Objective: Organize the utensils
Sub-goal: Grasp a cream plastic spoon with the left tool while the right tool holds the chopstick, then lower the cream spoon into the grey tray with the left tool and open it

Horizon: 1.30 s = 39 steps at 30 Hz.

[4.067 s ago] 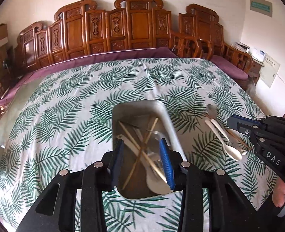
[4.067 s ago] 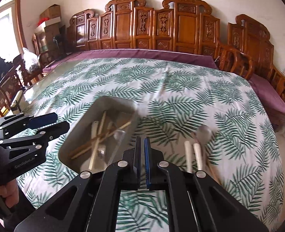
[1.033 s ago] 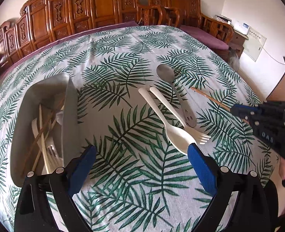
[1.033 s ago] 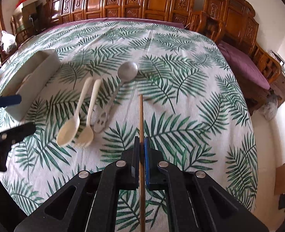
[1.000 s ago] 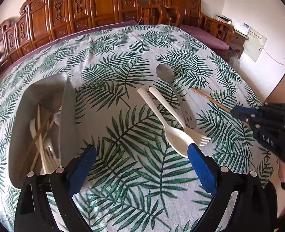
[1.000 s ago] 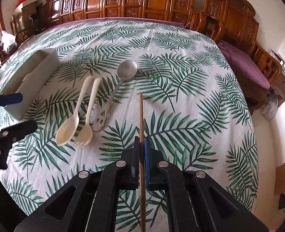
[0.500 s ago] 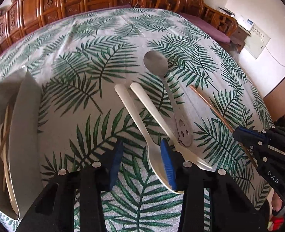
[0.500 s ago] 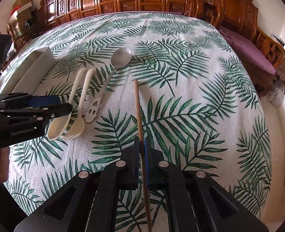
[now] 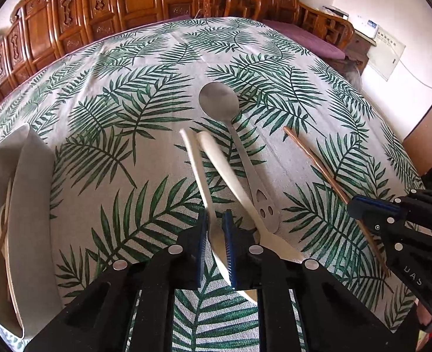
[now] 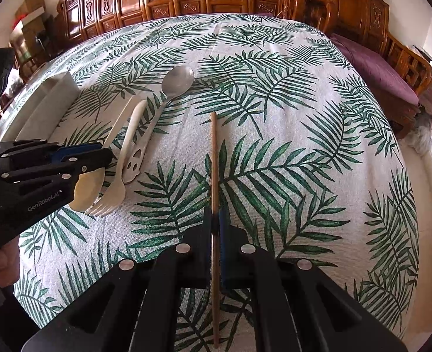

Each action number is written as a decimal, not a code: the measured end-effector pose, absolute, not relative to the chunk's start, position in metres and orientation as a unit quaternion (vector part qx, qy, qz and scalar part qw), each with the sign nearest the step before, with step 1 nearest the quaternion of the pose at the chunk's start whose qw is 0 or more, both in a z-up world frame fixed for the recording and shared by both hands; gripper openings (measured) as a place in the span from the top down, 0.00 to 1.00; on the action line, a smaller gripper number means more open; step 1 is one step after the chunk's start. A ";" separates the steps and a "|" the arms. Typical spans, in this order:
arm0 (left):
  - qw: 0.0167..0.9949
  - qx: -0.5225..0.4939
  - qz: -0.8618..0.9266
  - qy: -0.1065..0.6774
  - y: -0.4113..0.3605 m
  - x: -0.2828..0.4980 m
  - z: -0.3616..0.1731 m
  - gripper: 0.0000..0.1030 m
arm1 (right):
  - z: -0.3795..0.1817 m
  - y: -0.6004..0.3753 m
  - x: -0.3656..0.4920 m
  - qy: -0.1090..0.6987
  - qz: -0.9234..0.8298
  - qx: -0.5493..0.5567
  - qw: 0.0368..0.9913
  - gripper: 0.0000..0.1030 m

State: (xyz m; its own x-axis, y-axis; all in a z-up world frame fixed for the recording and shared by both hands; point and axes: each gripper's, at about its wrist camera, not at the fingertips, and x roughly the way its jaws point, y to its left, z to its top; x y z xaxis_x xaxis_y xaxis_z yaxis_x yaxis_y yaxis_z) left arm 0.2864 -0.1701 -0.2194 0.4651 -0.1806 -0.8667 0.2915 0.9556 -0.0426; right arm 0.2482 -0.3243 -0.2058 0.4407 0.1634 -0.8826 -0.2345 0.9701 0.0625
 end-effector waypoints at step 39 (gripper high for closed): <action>0.900 0.068 -0.111 0.416 -0.080 0.225 -0.128 0.95 | -0.183 -0.314 0.242 0.468 0.114 -0.046 0.875 0.95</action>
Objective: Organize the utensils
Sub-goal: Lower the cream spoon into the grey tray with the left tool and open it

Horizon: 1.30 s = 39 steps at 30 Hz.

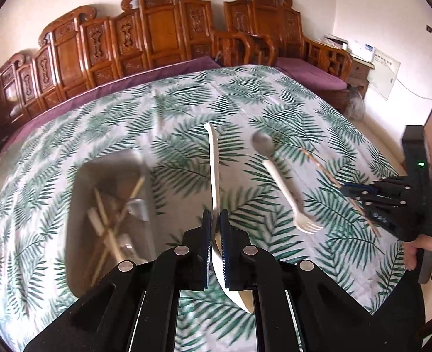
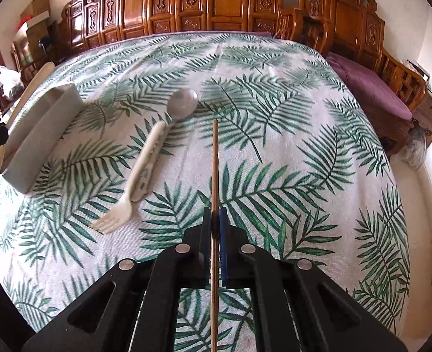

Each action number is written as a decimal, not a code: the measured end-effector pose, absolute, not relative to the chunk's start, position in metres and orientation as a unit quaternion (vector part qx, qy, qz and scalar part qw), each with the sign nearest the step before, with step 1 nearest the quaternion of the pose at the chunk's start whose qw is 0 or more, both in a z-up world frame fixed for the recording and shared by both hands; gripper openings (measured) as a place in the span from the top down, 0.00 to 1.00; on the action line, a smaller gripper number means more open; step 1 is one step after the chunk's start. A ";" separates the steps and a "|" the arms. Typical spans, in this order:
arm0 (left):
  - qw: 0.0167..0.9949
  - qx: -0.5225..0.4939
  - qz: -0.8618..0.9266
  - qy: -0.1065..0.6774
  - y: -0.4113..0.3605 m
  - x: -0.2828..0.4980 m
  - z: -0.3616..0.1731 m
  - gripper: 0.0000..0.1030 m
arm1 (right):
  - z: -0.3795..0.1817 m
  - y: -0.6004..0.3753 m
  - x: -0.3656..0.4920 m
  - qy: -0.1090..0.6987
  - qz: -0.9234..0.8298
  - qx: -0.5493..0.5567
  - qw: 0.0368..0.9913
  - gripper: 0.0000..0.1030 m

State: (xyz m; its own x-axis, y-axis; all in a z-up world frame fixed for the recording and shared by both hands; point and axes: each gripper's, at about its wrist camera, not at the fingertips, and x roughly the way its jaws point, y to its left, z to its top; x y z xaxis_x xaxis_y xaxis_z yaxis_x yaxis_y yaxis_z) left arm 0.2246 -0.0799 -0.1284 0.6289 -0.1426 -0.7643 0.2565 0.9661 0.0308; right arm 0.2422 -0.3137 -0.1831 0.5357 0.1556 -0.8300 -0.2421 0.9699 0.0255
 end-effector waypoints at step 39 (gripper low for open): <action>0.904 0.006 -0.039 0.425 0.042 0.246 -0.135 0.84 | -0.107 -0.143 0.216 0.411 0.237 -0.081 0.877 0.94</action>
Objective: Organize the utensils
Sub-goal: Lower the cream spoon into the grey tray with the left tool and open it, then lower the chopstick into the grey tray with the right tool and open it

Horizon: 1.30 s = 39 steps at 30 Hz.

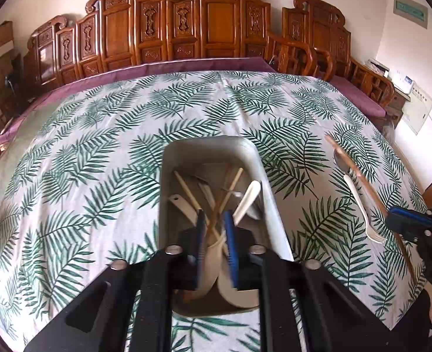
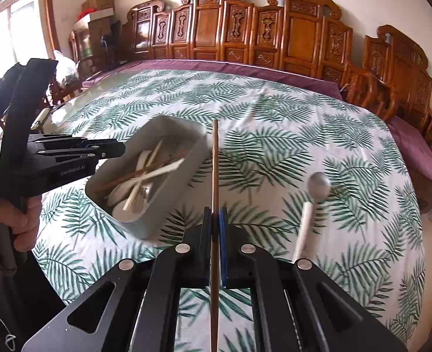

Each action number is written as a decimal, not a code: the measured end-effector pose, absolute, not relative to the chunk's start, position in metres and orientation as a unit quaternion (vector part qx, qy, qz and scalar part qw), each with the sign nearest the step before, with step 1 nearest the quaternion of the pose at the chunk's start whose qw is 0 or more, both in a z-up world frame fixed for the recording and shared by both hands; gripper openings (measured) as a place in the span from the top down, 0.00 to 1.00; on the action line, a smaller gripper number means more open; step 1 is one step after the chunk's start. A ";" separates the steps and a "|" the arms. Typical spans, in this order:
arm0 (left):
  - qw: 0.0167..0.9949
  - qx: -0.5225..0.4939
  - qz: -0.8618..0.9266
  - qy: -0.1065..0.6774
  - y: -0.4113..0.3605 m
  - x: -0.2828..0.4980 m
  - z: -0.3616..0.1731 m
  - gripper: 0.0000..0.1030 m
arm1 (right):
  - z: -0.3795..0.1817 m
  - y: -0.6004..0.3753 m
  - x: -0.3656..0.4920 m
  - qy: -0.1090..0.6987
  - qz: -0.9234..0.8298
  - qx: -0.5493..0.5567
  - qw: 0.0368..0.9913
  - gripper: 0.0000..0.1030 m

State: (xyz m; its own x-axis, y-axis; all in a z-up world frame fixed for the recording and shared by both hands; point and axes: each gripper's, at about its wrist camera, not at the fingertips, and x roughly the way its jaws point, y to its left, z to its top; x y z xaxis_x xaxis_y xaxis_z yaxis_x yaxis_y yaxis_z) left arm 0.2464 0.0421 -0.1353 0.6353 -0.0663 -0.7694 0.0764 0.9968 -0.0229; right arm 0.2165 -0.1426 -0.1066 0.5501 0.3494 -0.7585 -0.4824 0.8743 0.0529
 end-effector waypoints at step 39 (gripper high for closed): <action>0.920 -0.018 0.013 0.392 0.151 0.195 -0.118 0.19 | -0.139 -0.014 0.281 0.459 0.256 -0.074 0.848 0.94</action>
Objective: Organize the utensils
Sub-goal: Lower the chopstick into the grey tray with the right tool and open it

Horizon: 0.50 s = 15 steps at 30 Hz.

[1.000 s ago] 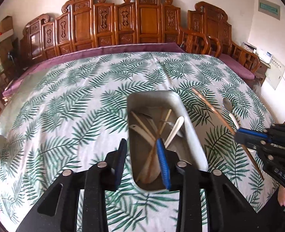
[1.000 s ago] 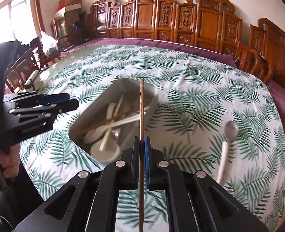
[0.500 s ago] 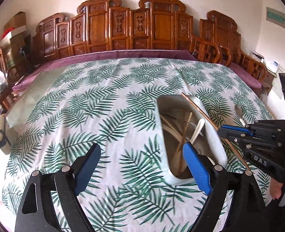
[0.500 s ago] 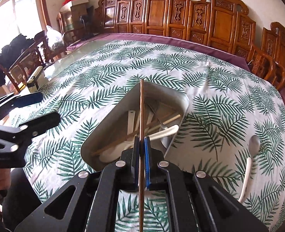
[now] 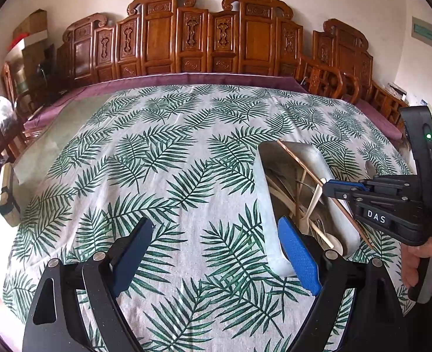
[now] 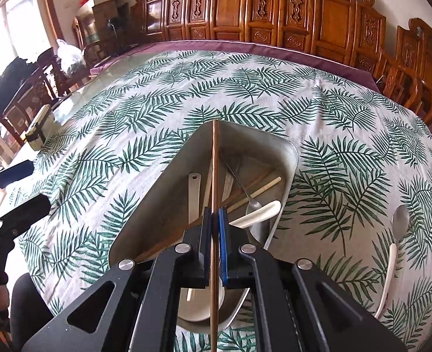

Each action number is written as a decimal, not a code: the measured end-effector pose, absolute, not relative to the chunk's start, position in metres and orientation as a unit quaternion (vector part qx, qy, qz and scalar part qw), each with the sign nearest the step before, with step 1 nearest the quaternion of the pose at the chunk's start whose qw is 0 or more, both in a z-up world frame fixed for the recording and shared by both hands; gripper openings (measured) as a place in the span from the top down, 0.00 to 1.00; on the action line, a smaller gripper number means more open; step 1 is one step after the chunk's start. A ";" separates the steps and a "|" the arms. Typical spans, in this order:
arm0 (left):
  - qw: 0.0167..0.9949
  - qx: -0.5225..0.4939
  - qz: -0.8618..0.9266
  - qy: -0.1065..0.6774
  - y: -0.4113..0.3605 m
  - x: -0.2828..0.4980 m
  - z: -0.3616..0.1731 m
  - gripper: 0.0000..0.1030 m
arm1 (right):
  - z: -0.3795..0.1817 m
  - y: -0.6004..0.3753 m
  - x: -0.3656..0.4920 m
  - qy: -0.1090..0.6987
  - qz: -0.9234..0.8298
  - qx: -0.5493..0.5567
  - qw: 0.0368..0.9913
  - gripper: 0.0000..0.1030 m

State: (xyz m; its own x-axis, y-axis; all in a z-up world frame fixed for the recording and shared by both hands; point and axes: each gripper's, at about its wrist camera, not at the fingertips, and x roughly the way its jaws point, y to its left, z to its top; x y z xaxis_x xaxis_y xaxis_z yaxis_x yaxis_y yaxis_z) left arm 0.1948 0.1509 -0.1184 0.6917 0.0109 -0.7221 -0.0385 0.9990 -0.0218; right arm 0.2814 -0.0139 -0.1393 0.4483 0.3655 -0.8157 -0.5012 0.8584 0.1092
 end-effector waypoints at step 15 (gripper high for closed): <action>0.919 -0.013 0.006 0.393 0.145 0.193 -0.119 0.19 | -0.137 -0.011 0.290 0.461 0.243 -0.062 0.851 0.94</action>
State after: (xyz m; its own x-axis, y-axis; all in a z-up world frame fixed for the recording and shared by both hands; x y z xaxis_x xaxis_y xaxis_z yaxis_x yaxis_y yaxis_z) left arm 0.1928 0.1452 -0.1188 0.6908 0.0013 -0.7230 -0.0213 0.9996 -0.0185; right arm 0.2903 -0.0111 -0.1373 0.4570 0.3571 -0.8146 -0.4712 0.8740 0.1189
